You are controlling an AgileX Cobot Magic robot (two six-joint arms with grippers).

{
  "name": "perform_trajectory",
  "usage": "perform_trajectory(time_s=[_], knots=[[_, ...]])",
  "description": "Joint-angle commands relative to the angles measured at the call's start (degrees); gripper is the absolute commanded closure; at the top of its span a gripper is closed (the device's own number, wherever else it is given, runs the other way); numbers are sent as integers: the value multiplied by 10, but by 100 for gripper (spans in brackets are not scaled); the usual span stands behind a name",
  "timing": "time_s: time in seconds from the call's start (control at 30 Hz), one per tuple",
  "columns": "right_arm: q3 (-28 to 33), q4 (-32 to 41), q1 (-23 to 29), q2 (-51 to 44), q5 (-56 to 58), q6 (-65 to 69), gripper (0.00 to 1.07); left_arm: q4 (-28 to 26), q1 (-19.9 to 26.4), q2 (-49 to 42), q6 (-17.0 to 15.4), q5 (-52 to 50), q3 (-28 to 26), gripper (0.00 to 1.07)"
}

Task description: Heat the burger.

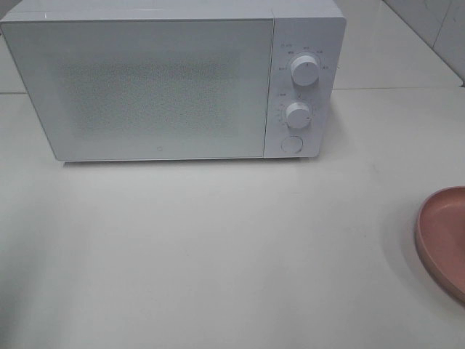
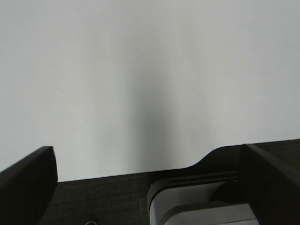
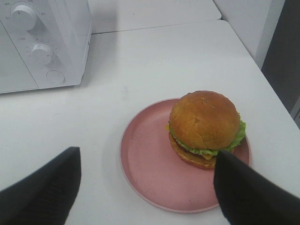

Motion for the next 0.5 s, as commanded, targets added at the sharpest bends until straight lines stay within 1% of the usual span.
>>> perform_trajectory(time_s=[0.03, 0.07, 0.1, 0.13, 0.17, 0.23, 0.27, 0.5], knots=[[1, -2, -4, -15, -3, -3, 32, 1, 2, -38, -4, -18, 31, 10], [1, -2, -4, -15, -3, -3, 32, 1, 2, -50, -4, -25, 42, 10], [1, -2, -4, -15, -3, -3, 32, 1, 2, -80, -4, -44, 69, 10], [1, -2, -4, -15, -3, -3, 32, 1, 2, -80, -4, -44, 69, 10], [1, -2, -4, -15, -3, -3, 32, 2, 2, -103, -8, -40, 85, 10], [1, -2, -4, -15, -3, -3, 32, 5, 2, -109, -14, -39, 89, 10], [1, -3, -4, -15, -3, -3, 32, 9, 2, -125, -23, -39, 89, 10], [1, -2, -4, -15, -3, -3, 32, 14, 2, -165, -26, -40, 89, 10]])
